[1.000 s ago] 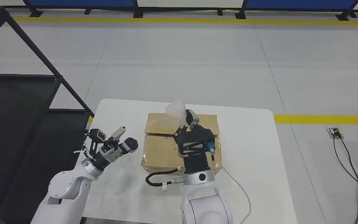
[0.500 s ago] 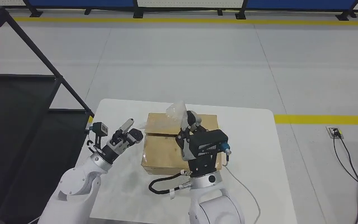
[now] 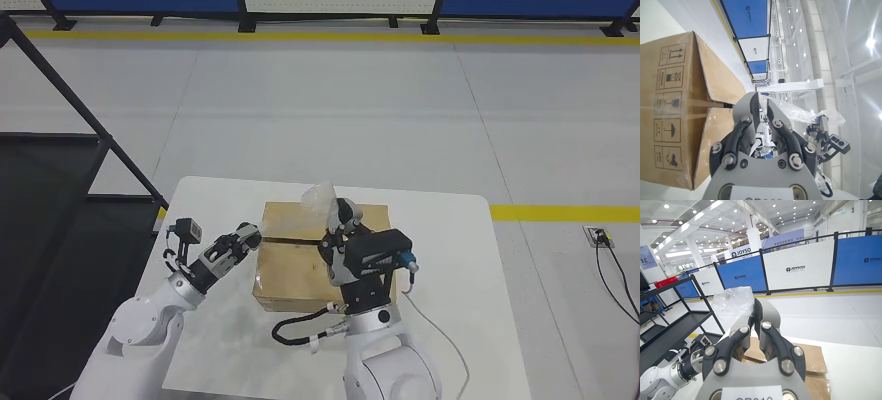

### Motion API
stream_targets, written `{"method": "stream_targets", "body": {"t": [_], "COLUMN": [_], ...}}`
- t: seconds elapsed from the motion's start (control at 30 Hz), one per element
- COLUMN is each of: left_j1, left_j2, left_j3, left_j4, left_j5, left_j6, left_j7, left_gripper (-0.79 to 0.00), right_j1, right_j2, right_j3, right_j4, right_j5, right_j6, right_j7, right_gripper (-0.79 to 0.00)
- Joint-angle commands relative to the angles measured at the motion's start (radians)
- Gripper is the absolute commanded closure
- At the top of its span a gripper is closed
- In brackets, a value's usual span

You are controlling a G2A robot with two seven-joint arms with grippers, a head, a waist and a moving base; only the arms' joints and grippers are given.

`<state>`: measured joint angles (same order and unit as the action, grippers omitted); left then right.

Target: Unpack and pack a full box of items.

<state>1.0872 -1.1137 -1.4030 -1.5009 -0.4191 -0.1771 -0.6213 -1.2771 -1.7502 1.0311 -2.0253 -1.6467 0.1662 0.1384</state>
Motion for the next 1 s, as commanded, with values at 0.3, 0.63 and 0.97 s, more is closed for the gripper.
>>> {"method": "stream_targets", "body": {"t": [0.3,0.63,0.97], "left_j1": [0.041,0.108,0.118], "left_j2": [-0.006,-0.012,-0.028], "left_j3": [-0.006,-0.009,0.022], "left_j4": [-0.009,-0.017,0.026], "left_j5": [0.024,0.096,0.180], "left_j6": [-0.050,-0.113,-0.231], "left_j7": [0.104,0.216,0.343], "left_gripper": [0.000,0.000,0.000], "right_j1": [0.046,0.108,0.093], "right_j2": [0.005,0.013,0.032], "right_j3": [0.065,0.149,0.195], "right_j4": [0.074,0.228,0.311], "right_j5": [0.066,0.187,0.209], "right_j6": [-0.028,-0.116,-0.214], "right_j7": [0.040,0.019,-0.113], "right_gripper": [0.000,0.000,0.000]}}
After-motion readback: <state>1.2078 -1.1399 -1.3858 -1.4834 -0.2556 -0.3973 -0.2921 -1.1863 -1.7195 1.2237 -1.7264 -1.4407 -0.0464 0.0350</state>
